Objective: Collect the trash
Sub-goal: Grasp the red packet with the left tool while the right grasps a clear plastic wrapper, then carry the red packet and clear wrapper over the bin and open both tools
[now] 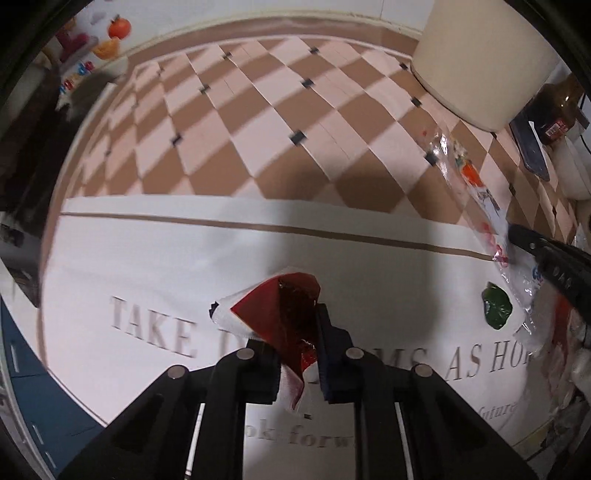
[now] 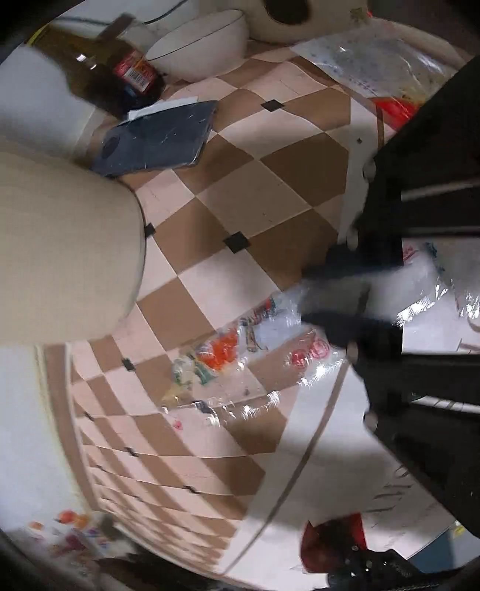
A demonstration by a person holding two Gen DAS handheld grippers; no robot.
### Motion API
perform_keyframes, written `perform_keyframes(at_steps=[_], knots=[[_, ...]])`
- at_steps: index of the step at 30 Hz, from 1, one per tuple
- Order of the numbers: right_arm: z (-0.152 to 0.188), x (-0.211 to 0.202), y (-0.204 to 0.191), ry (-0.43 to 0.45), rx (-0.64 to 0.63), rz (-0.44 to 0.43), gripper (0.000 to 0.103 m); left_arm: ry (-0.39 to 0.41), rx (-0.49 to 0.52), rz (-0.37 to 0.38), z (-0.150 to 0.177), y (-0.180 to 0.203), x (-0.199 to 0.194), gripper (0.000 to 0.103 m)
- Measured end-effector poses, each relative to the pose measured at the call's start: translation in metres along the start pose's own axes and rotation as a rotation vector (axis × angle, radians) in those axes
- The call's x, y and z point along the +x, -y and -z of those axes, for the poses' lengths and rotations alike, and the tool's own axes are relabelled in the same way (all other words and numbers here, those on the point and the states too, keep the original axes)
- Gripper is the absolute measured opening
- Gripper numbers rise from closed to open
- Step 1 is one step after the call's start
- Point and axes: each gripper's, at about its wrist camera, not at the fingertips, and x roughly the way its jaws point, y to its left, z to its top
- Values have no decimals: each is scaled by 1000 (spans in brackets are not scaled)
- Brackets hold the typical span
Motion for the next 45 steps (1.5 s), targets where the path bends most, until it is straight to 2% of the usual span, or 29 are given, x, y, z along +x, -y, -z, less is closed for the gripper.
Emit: perform_keyframes(at_steps=[2, 5, 10, 11, 13, 14, 17, 20, 25, 31, 34, 36, 41, 45], knots=[[2, -1, 9, 8, 70, -43, 0, 32, 28, -44, 4, -1, -7, 12], [8, -18, 14, 60, 126, -79, 0, 54, 21, -41, 13, -4, -19, 12], [23, -63, 15, 158, 190, -141, 0, 107, -10, -4, 33, -16, -52, 12], [25, -73, 15, 181, 200, -150, 0, 118, -14, 7, 25, -11, -58, 12], [32, -99, 16, 225, 218, -160, 0, 146, -16, 29, 36, -13, -77, 12], [40, -112, 13, 235, 222, -163, 0, 158, -13, 38, 29, -9, -80, 12], [57, -149, 9, 278, 242, -172, 0, 196, -6, 60, 41, -24, -97, 12], [87, -179, 0, 308, 253, -171, 0, 232, 11, 83, 66, -41, -115, 12], [163, -224, -38, 337, 266, -149, 0, 253, 64, 99, 124, -69, -131, 12], [264, -241, -90, 285, 307, -128, 0, 195, 143, 114, 199, -95, -124, 12], [319, -235, -116, 228, 337, -130, 0, 131, 175, 103, 230, -101, -104, 12], [342, -225, -127, 191, 346, -139, 0, 82, 185, 94, 247, -103, -85, 12], [395, -183, -152, 71, 342, -162, 0, -57, 180, 68, 285, -103, -19, 12], [422, -115, -160, -42, 346, -195, 0, -167, 127, 49, 301, -106, 56, 12]])
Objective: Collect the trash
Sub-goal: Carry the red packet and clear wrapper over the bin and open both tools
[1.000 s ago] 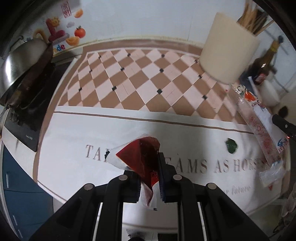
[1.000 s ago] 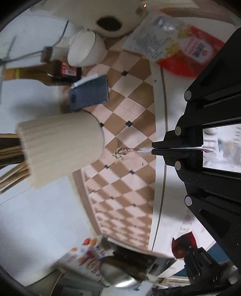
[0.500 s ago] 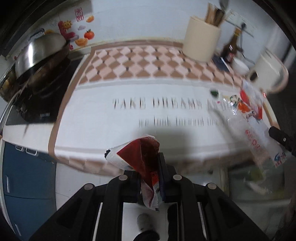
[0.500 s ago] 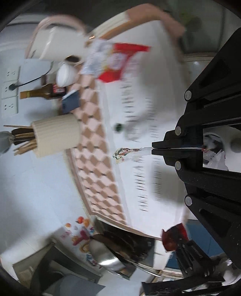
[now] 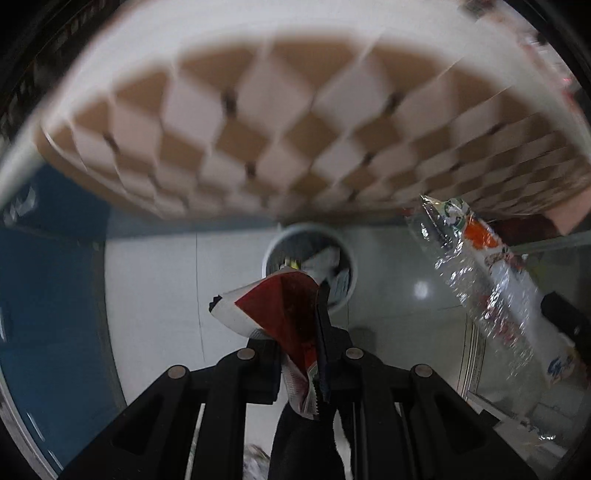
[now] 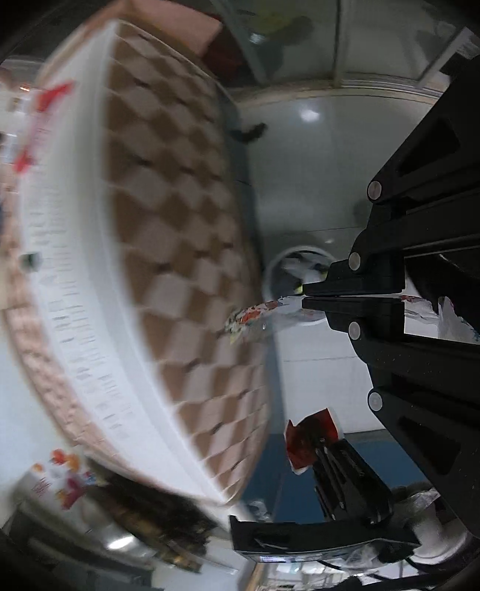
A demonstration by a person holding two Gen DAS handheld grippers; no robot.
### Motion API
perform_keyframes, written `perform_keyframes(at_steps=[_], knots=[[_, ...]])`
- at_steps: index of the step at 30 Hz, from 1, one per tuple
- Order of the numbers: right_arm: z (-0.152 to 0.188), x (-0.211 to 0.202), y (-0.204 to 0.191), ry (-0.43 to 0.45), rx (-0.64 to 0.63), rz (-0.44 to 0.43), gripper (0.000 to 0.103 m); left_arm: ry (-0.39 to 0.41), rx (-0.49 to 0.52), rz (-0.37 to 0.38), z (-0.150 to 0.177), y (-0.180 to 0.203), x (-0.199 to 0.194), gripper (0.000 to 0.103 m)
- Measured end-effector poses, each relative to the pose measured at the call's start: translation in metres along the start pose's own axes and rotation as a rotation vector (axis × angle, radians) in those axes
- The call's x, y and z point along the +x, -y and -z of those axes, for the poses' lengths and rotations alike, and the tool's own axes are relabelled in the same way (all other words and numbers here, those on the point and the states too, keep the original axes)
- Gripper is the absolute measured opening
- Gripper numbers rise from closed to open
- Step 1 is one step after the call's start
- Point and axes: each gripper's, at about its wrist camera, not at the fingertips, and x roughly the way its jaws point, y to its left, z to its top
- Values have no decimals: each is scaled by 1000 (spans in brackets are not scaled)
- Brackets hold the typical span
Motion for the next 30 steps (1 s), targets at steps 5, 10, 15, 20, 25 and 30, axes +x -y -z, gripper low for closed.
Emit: perform_keyframes(at_steps=[5, 10, 15, 20, 25, 30], knots=[[23, 133, 30, -148, 26, -1, 0, -117, -89, 10, -3, -13, 122, 12], [44, 270, 63, -246, 60, 19, 0, -189, -114, 18, -6, -20, 249, 12], [66, 371, 87, -305, 82, 34, 0, -235, -137, 49, -10, -25, 337, 12], [73, 450, 93, -335, 89, 54, 0, -241, -123, 53, -18, -26, 387, 13], [66, 487, 90, -346, 78, 24, 0, -221, -105, 46, -20, -24, 395, 16], [57, 492, 87, -375, 80, 19, 54, -156, -111, -40, -16, -40, 373, 98]])
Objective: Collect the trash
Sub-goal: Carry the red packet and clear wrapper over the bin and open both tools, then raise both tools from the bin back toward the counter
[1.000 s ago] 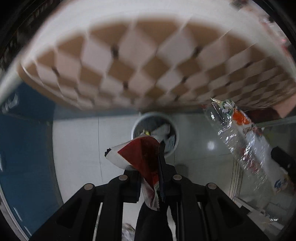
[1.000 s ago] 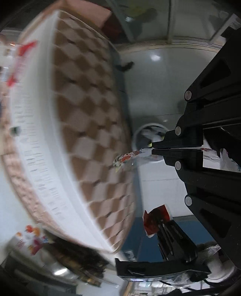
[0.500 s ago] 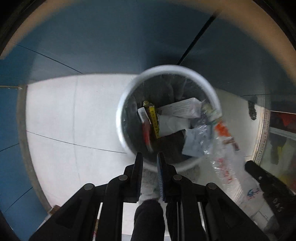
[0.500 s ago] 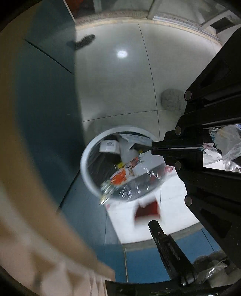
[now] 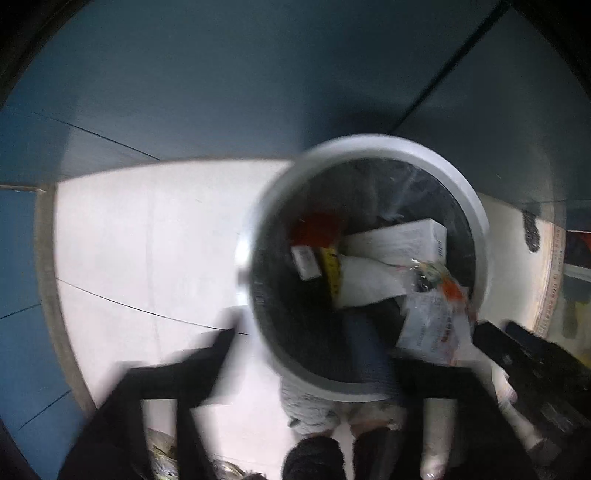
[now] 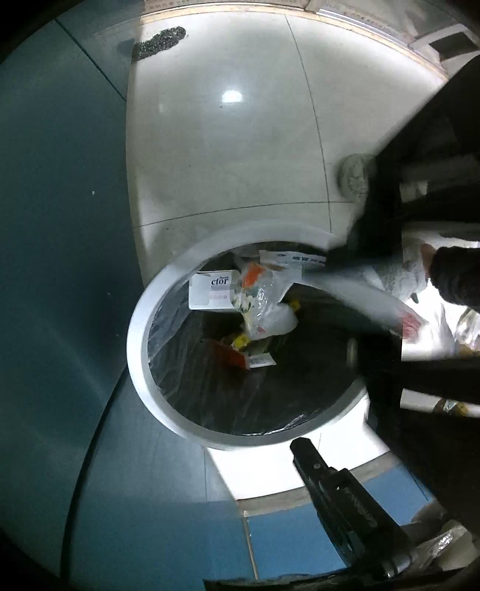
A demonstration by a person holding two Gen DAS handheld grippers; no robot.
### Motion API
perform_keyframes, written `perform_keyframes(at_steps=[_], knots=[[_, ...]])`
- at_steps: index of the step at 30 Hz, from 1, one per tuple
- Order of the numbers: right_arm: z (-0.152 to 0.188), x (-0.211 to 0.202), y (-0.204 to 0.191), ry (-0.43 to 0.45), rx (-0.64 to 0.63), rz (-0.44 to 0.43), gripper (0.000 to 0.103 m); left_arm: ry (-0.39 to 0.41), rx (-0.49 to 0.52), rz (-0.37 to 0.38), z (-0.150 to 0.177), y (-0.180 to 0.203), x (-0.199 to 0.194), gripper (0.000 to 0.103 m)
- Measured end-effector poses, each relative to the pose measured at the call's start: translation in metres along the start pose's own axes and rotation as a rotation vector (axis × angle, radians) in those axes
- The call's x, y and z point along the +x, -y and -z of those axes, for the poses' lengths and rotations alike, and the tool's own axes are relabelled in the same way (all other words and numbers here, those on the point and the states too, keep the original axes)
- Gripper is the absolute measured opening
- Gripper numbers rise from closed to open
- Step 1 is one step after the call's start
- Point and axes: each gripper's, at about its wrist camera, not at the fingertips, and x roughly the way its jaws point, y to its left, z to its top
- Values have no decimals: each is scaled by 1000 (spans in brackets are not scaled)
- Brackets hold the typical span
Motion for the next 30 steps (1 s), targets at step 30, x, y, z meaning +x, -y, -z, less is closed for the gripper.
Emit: perform_keyframes(at_steps=[30], knots=[[166, -413, -86, 227, -162, 173, 103, 223, 100, -114, 150, -17, -411, 103]])
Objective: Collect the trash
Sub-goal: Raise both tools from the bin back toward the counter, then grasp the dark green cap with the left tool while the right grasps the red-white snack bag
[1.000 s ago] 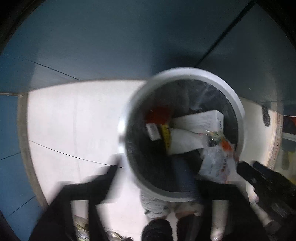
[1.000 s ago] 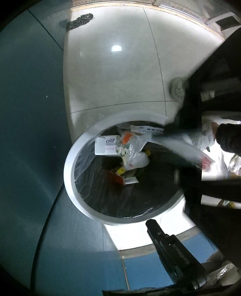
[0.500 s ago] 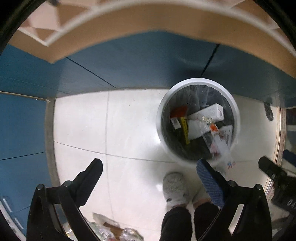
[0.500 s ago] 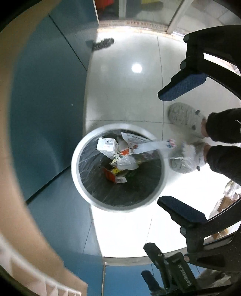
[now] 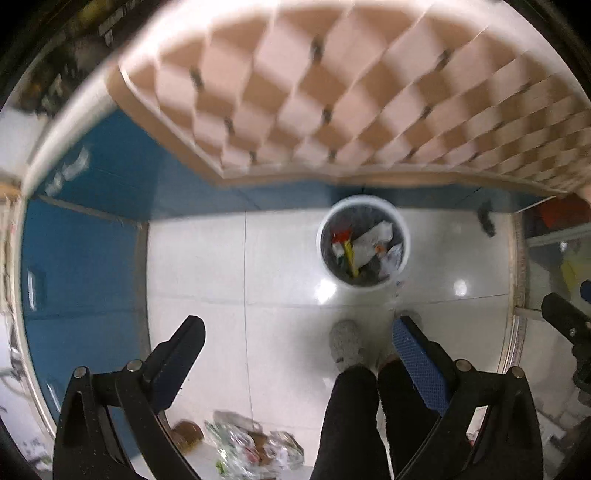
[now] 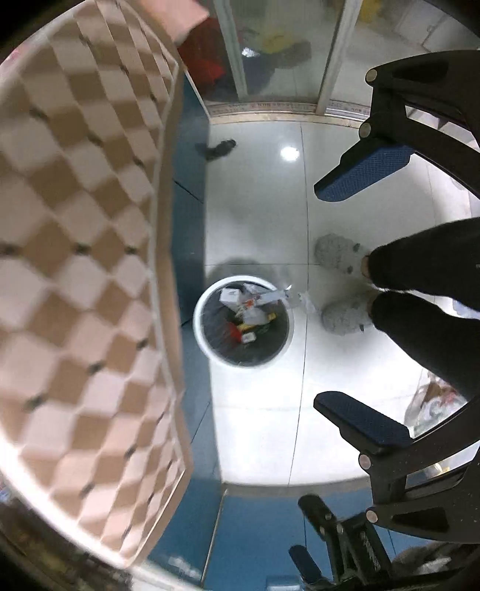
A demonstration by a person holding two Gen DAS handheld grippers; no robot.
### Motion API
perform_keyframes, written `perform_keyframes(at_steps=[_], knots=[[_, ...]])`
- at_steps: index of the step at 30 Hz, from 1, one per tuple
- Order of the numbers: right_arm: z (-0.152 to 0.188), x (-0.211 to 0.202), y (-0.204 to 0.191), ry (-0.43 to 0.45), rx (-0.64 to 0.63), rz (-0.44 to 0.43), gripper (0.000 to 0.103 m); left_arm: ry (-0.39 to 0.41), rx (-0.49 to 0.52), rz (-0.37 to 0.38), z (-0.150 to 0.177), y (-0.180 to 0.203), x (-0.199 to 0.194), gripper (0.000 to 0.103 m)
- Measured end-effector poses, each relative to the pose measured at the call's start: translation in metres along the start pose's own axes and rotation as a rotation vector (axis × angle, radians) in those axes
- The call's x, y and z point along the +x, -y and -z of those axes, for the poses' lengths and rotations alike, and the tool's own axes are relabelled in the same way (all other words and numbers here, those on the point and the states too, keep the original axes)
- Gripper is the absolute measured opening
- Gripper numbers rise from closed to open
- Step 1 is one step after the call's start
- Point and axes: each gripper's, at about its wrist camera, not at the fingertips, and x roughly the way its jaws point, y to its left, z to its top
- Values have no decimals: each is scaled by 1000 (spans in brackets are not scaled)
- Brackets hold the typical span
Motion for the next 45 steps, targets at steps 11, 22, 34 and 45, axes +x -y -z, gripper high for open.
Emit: perform_keyframes(at_steps=[11, 22, 34, 45], knots=[[-48, -215, 58, 352, 223, -23, 103, 382, 68, 100, -130, 38, -165, 103], [-221, -195, 273, 380, 593, 23, 103, 191, 128, 173, -328, 164, -118, 103], [-392, -86, 355, 156, 529, 107, 103, 41, 65, 185, -424, 249, -35, 31], [-404, -78, 301, 284, 274, 216, 37, 101, 165, 84, -405, 269, -51, 19]])
